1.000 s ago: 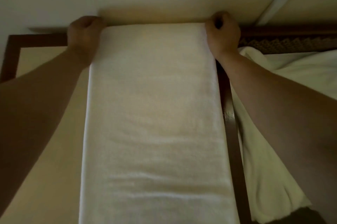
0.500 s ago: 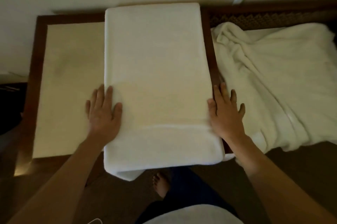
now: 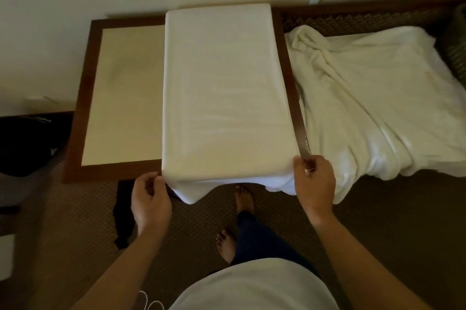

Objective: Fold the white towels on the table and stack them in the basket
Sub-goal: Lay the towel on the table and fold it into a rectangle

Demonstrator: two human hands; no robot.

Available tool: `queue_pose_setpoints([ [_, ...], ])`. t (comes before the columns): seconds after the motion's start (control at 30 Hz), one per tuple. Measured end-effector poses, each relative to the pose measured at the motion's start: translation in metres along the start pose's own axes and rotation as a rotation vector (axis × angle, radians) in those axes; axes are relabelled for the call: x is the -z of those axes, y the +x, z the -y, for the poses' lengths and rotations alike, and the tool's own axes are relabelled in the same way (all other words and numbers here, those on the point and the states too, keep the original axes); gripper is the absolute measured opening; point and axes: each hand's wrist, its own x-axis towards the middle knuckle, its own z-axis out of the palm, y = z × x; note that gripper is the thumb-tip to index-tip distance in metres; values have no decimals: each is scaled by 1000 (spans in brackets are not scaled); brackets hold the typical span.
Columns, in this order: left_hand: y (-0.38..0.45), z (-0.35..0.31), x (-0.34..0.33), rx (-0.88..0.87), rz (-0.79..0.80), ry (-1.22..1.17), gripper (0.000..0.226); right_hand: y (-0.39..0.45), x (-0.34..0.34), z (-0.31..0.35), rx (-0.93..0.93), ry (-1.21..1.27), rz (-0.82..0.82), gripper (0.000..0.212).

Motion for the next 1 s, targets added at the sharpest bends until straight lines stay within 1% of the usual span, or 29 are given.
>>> queue_pose_setpoints([
  [0.03,-2,2,-1,113,26,-40,21,-5,0,-3,-57,62,54,22],
  [0.1,-1,7,-3,199,131,-88,28,-13,2,-7,-128,184,115,22],
  [0.17,6,14,-5,254,215,-215,35,-16,2,-9,-161,228,112,25],
  [0.23,11,17,-5,326,271,-359,33,-17,0,-12,-178,205,87,29],
  [0.3,13,17,-1,343,346,-426,28,-20,-2,-13,-194,209,105,26],
  [0.37,14,19,2,353,427,-460,27,-21,-4,-13,-229,267,137,22],
  [0.47,14,20,8,362,492,-464,25,-21,-4,-10,-305,373,176,24],
  [0.57,16,19,10,310,495,-409,23,-19,-2,-11,-317,395,243,40],
  [0.6,17,19,10,279,478,-376,21,-20,-1,-12,-307,402,249,42],
  [0.67,21,22,7,194,404,-245,16,-22,4,-16,-233,375,222,36],
  [0.77,26,26,3,57,284,7,18,-19,9,-29,-111,236,126,19],
  [0.8,25,26,1,34,258,37,20,-16,8,-32,-106,176,115,17],
  [0.87,19,24,-4,6,225,51,23,-10,3,-35,-166,93,125,19],
  [0.93,14,24,-9,-9,204,32,20,-5,-3,-35,-218,159,159,20],
  [1.0,13,25,-11,-12,211,30,15,-4,-6,-33,-218,245,177,18],
])
